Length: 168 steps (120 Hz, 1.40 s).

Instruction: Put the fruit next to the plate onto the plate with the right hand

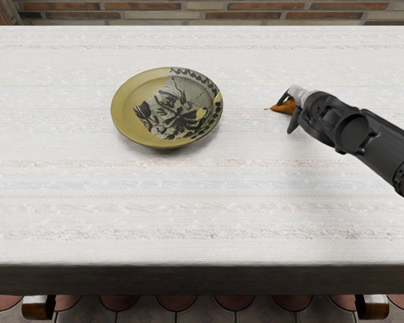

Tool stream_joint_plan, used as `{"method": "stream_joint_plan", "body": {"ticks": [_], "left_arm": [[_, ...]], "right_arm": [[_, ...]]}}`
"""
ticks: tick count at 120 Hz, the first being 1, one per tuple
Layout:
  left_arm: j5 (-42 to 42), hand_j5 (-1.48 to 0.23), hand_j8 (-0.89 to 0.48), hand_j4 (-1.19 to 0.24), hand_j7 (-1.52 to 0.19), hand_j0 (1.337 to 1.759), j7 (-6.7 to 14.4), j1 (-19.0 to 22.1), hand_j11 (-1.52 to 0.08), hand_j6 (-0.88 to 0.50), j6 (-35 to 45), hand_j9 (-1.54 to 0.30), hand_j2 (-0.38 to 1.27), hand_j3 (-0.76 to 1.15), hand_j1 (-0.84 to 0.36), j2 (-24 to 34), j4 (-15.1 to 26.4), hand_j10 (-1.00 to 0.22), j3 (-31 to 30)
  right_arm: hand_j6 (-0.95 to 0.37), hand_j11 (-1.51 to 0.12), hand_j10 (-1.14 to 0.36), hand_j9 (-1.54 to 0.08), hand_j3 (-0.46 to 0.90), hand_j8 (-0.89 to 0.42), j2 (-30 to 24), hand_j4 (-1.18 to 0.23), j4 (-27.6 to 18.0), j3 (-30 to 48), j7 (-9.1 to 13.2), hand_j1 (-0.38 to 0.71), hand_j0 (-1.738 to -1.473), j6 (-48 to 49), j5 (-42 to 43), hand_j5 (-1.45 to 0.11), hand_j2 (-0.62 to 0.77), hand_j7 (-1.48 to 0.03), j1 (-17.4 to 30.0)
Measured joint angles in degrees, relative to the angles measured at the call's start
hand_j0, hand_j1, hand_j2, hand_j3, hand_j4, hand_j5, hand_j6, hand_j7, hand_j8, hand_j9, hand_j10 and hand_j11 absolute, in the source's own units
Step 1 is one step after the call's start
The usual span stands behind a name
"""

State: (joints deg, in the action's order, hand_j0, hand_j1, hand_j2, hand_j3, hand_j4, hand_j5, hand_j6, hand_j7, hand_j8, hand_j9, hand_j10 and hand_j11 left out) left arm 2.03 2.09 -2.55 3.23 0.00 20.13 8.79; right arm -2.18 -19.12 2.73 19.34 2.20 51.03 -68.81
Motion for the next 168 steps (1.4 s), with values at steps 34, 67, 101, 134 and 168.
{"method": "stream_joint_plan", "body": {"ticks": [34,67,101,134,168], "left_arm": [[0.0,-0.02,-0.02,-0.02,-0.02,1.658,0.0,0.0,-0.02,-0.02,0.0,-0.02,0.0,0.0,0.33,0.0,0.0,-0.02,0.0],[0.0,-0.02,-0.02,-0.02,-0.02,1.658,0.0,0.0,-0.02,-0.02,0.0,-0.02,0.0,0.0,0.33,0.0,0.0,-0.02,0.0],[0.0,-0.02,-0.02,-0.02,-0.02,1.658,0.0,0.0,-0.02,-0.02,0.0,-0.02,0.0,0.0,0.33,0.0,0.0,-0.02,0.0],[0.0,-0.02,-0.02,-0.02,-0.02,1.658,0.0,0.0,-0.02,-0.02,0.0,-0.02,0.0,0.0,0.33,0.0,0.0,-0.02,0.0],[0.0,-0.02,-0.02,-0.02,-0.02,1.658,0.0,0.0,-0.02,-0.02,0.0,-0.02,0.0,0.0,0.33,0.0,0.0,-0.02,0.0]], "right_arm": [[-0.32,-0.62,-0.48,-0.59,0.0,-0.3,-0.2,-0.63,0.1,-0.1,0.0,0.23,-1.656,1.3,-0.6,-0.57,-0.08,-0.64,-0.4],[-0.36,-0.66,-0.53,-0.64,0.0,-0.39,-0.4,-0.65,0.0,0.1,0.0,0.27,-1.653,0.9,-1.2,-0.62,-0.1,-0.68,0.1],[-0.29,-0.78,-0.5,-0.75,0.0,-0.35,-0.1,-0.63,0.1,0.1,0.0,0.33,-1.645,0.8,-1.4,-0.71,0.03,-0.8,0.3],[-0.29,-0.87,-0.58,-0.83,0.0,-0.38,-0.1,-0.66,0.0,0.1,0.0,0.3,-1.645,1.1,-1.9,-0.78,0.09,-0.88,0.4],[-0.31,-0.91,-0.61,-0.89,0.0,-0.38,0.6,-0.66,-0.1,0.2,0.0,0.26,-1.647,1.6,-4.8,-0.87,0.07,-0.9,-1.6]]}}
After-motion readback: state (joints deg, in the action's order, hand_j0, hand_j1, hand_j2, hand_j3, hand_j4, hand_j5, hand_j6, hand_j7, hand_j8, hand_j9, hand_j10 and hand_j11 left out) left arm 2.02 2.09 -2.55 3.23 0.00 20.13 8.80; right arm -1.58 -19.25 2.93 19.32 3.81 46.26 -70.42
